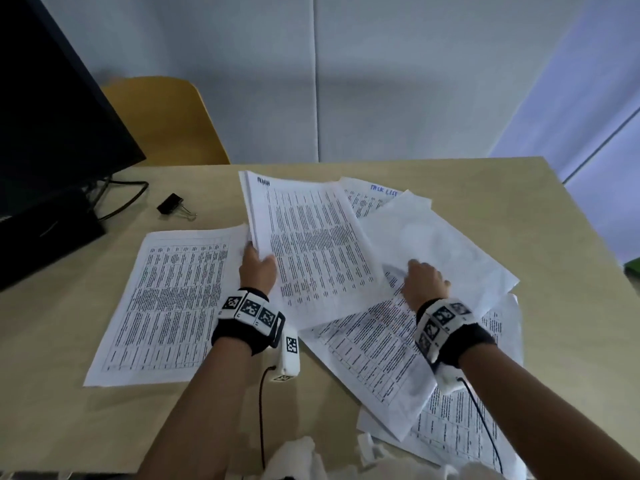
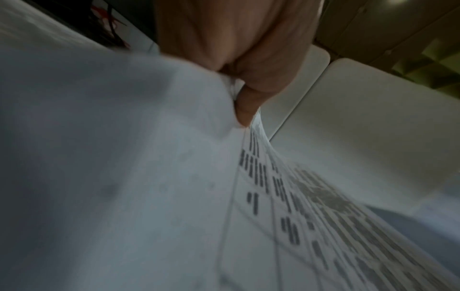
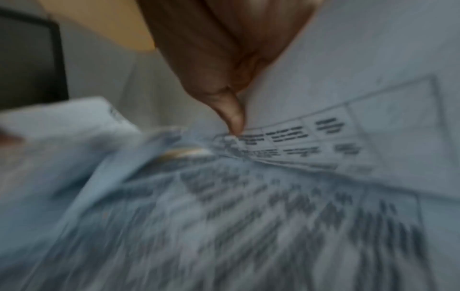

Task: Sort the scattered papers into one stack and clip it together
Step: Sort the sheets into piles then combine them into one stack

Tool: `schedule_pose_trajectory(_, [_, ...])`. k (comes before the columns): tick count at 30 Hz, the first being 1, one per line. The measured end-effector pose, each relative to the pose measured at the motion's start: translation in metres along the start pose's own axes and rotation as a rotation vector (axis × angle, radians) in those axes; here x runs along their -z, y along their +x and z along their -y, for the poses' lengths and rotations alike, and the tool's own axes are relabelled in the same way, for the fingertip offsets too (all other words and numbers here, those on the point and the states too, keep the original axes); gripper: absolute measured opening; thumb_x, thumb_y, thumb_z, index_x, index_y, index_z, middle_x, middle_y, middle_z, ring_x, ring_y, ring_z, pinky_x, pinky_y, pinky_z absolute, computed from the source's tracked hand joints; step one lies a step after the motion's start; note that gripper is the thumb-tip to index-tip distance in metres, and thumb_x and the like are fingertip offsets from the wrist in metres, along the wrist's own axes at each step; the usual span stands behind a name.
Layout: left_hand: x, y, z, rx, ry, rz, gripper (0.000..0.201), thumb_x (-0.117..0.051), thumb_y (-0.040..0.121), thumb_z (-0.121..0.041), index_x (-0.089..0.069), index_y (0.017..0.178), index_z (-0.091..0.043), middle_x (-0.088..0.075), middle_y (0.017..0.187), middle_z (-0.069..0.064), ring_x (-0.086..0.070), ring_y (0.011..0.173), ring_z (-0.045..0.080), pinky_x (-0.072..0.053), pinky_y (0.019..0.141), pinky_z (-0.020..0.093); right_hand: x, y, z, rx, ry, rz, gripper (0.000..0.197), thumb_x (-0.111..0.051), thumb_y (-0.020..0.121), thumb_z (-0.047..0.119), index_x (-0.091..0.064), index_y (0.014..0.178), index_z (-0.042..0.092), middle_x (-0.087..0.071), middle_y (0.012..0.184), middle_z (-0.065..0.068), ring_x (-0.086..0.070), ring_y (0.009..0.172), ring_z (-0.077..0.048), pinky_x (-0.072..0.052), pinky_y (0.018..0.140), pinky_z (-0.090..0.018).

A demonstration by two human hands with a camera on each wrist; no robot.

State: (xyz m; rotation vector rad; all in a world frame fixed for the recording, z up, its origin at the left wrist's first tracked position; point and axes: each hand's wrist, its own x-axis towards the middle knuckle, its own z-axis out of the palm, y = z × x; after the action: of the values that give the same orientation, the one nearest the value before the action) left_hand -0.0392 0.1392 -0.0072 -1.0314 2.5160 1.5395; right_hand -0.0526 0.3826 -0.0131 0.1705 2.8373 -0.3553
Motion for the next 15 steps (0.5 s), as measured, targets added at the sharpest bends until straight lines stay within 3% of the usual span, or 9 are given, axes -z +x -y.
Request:
schedule_pose_trajectory(3, [-0.008, -0.004, 0.013, 0.04, 0.086, 0.117, 0.045, -0.041, 0.095, -0.006, -0.035, 0.14, -0.005, -0.048, 0.138, 0.017, -0.048, 0.124, 0.034, -0.04, 0.099, 0.033, 0.037, 0.003, 0.004, 0.044, 0.15, -0.174, 0.021, -0.037, 0.087, -0.004, -0.043, 0.107, 0.002, -0.062, 0.093, -0.019, -0.052, 0.073, -0.029, -0.037, 0.073, -0.035])
schedule_pose_trajectory(5, [-0.013, -0.008, 0.016, 0.081, 0.145, 0.179, 0.044, -0.041, 0.095, -0.007, -0.038, 0.138, 0.0, -0.049, 0.137, 0.018, -0.049, 0.124, 0.033, -0.04, 0.095, 0.031, 0.06, -0.001, 0.012, 0.166, 0.203, -0.335, 0.018, -0.037, 0.089, -0.001, -0.044, 0.105, 0.001, -0.062, 0.086, -0.022, -0.05, 0.066, -0.03, -0.034, 0.063, -0.032])
schedule_pose_trajectory(7, [-0.015, -0.012, 0.017, 0.136, 0.186, 0.205, 0.047, -0.043, 0.095, -0.01, -0.035, 0.14, -0.001, -0.045, 0.141, 0.016, -0.044, 0.129, 0.031, -0.037, 0.1, 0.031, 0.082, -0.007, 0.022, 0.3, 0.375, -0.412, 0.008, -0.042, 0.087, 0.0, -0.047, 0.093, 0.003, -0.058, 0.076, -0.023, -0.051, 0.065, -0.037, -0.033, 0.059, -0.03])
schedule_pose_trajectory(9, [-0.016, -0.013, 0.02, 0.158, 0.14, 0.235, 0.047, -0.049, 0.093, -0.012, -0.039, 0.137, 0.0, -0.049, 0.137, 0.014, -0.046, 0.127, 0.03, -0.037, 0.099, 0.03, 0.101, -0.016, 0.03, 0.413, 0.697, -0.363, 0.003, -0.049, 0.086, 0.004, -0.049, 0.084, 0.006, -0.057, 0.071, -0.014, -0.054, 0.065, -0.033, -0.041, 0.06, -0.032])
schedule_pose_trajectory(12, [-0.013, -0.015, 0.021, 0.16, 0.07, 0.277, 0.049, -0.057, 0.09, -0.022, -0.045, 0.133, 0.0, -0.052, 0.135, 0.014, -0.05, 0.124, 0.03, -0.038, 0.102, 0.035, 0.123, -0.027, 0.032, 0.388, 1.143, -0.241, 0.003, -0.054, 0.089, 0.008, -0.056, 0.089, 0.011, -0.064, 0.08, -0.007, -0.063, 0.069, -0.018, -0.056, 0.062, -0.029])
schedule_pose_trajectory(15, [-0.01, -0.015, 0.019, 0.188, 0.0, 0.269, 0.058, -0.048, 0.094, -0.035, -0.036, 0.139, 0.0, -0.041, 0.144, 0.013, -0.04, 0.133, 0.029, -0.031, 0.108, 0.036, 0.114, -0.021, 0.023, 0.231, 1.148, -0.205, 0.008, -0.054, 0.089, 0.011, -0.056, 0.096, 0.009, -0.064, 0.09, -0.013, -0.063, 0.077, -0.024, -0.056, 0.068, -0.034])
